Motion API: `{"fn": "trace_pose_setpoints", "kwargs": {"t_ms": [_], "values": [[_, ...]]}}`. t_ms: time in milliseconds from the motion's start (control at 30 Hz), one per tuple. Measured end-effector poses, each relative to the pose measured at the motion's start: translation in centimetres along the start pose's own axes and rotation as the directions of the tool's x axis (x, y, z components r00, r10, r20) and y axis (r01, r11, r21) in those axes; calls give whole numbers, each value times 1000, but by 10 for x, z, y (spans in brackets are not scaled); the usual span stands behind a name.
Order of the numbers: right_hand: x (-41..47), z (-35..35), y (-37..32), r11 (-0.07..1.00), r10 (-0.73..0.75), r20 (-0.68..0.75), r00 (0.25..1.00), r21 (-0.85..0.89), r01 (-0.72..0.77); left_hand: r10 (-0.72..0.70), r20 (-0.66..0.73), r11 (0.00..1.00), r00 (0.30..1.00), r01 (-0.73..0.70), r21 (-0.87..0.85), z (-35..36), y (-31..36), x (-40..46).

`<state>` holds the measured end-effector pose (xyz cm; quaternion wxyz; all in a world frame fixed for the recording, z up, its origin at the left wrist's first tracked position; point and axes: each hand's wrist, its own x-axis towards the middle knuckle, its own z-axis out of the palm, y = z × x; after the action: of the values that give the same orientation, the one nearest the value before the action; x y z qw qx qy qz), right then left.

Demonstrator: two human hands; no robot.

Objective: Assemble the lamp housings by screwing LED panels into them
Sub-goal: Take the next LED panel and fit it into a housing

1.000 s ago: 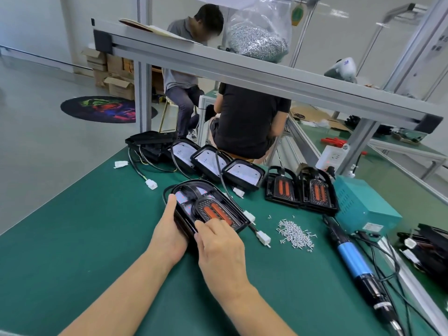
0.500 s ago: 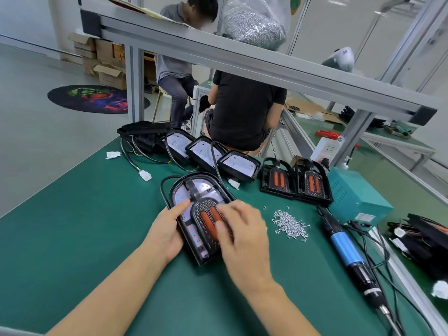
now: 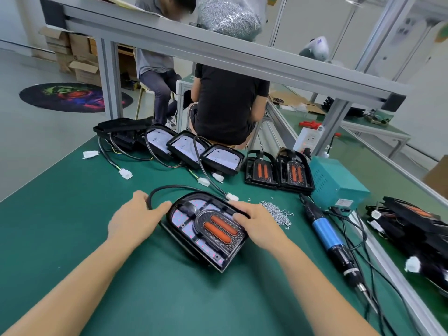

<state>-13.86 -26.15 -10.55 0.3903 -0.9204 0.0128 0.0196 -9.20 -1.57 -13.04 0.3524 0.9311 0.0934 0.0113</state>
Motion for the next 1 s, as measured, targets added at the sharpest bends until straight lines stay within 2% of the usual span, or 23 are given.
{"fn": "trace_pose_setpoints", "kwargs": {"t_ms": [100,200,300,367,433,533,667,733,833,933,1000], "values": [[-6,3,4,999,-24,-25,999,27,24,169,-73,985,983,-166,41,7,5,-1],[-9,6,6,999,-25,-27,999,42,27,360,-4,909,933,-350,227,18,13,-2],[-15,2,10,997,-50,-23,999,51,51,335,101,895,937,-349,278,23,19,-2],[-20,-10,17,997,-15,-130,991,73,24,307,106,912,946,-324,250,21,21,1],[-23,-29,33,995,40,-323,946,-75,-68,311,86,911,947,-322,256,17,27,5],[-31,-62,68,896,153,-514,844,-288,-337,392,4,897,920,-383,223,12,48,9],[-39,-84,107,734,339,-539,771,-360,-575,593,-27,800,805,-585,131,23,97,8],[-39,-85,117,707,399,-506,765,-361,-608,660,40,743,750,-660,116,36,126,8],[-38,-85,123,718,402,-508,762,-342,-607,667,225,693,710,-702,165,61,162,11],[-39,-84,126,699,388,-529,755,-365,-615,593,369,679,715,-691,249,83,179,17],[-39,-83,127,696,378,-536,755,-373,-614,531,413,669,740,-665,333,95,181,21]]}}
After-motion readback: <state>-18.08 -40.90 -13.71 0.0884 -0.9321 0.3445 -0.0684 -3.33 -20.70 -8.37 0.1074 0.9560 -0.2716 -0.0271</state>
